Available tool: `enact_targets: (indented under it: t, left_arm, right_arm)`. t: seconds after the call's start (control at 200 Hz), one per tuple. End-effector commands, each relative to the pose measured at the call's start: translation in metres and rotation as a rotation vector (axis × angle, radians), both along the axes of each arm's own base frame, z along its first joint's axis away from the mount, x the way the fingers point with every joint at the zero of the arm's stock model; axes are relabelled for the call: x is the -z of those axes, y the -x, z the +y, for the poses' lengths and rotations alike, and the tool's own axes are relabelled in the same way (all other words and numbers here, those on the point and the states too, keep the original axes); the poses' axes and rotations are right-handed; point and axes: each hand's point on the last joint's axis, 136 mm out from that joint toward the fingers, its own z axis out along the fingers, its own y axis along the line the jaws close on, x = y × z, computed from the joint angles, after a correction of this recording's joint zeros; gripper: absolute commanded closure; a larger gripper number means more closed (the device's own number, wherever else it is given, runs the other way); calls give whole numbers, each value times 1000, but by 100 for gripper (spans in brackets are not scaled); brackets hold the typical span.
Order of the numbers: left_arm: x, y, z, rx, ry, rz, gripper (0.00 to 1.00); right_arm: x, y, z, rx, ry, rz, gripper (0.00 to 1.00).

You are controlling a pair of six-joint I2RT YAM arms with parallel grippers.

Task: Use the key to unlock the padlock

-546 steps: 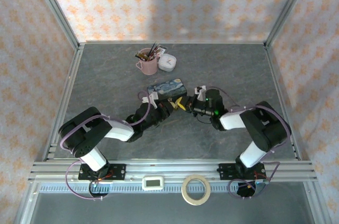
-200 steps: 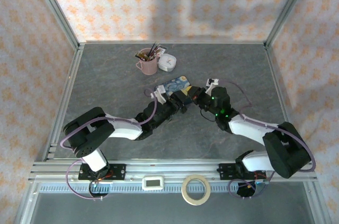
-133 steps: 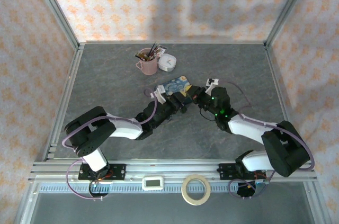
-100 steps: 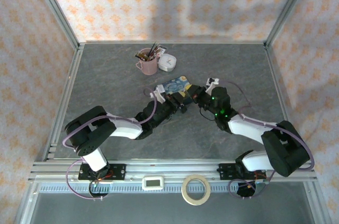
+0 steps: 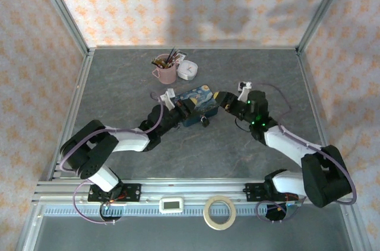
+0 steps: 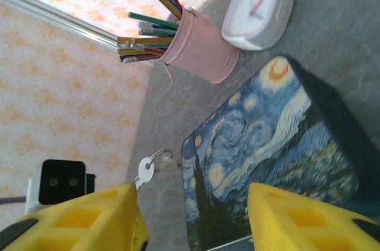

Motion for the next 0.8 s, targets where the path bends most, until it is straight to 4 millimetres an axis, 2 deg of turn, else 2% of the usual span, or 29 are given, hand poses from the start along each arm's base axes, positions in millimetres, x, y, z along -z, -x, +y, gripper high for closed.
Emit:
enact_targets:
  t: [0.0,0.135,0.205,0.285,0.47,0.661,0.796]
  left_arm:
    - [-6,17,-19,229,-112,-61,100]
    - [-6,29,-28,392,-282,-102,100]
    - [-4,34,-28,446,-383,-122,100]
    - [-6,37,-25,483,-453,-153,100]
    - [-24,48,-24,573,-430,-218,100]
    - [-30,51,-23,607,-454,-247,100]
    - [-36,53,-24,631,-428,-263,100]
  right_arm:
    - [-13,22,20,-248,40,-85,50]
    - [-24,29,30,-359,18,-124,52]
    - [-29,30,33,-398,25,-149,60]
    - [-31,32,36,-441,44,-170,63]
    - [-26,41,42,-535,18,-172,65]
    - [-25,57,46,-596,-51,-167,65]
    - [-18,60,45,-598,-55,-143,64]
